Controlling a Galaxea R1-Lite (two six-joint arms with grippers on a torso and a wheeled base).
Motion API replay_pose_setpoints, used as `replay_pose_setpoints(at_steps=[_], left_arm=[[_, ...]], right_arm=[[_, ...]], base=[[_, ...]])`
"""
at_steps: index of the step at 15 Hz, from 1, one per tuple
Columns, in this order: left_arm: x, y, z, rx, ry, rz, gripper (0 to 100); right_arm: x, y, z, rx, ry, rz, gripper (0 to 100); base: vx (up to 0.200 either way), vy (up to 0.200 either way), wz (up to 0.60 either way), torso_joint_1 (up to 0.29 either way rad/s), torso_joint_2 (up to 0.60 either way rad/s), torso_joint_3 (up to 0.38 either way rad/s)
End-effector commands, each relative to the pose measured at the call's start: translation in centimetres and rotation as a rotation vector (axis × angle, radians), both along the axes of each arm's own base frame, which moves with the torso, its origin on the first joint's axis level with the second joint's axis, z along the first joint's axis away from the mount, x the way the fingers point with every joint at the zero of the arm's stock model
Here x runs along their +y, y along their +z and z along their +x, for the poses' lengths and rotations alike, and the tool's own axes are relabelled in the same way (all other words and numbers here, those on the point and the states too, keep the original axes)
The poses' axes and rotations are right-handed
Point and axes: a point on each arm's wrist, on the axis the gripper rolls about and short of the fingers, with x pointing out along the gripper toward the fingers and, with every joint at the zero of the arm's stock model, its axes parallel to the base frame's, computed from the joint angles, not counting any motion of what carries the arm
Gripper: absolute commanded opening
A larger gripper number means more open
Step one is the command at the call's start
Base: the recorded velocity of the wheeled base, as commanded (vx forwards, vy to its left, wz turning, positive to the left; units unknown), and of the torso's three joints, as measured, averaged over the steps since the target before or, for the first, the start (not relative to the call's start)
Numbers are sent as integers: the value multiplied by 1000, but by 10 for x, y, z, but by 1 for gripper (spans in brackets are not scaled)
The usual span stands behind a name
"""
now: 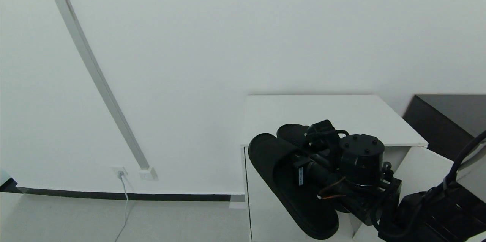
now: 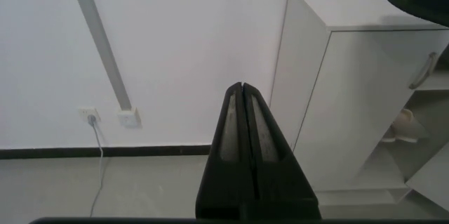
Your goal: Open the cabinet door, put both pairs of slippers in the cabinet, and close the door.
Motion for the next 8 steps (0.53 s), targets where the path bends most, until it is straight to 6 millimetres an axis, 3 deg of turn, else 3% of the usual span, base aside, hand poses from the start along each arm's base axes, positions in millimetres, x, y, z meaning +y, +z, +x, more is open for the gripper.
replay_pose_setpoints(at_steps=[1, 8], left_arm=[[0, 0, 0, 1, 1, -1, 0], [0, 0, 0, 1, 1, 1, 0]], right_arm=[[0, -2, 0, -2, 3, -12, 0], [1, -4, -2, 2, 8, -20, 0]], base=[[0, 0, 0, 0, 0, 0], [0, 0, 0, 0, 0, 0]])
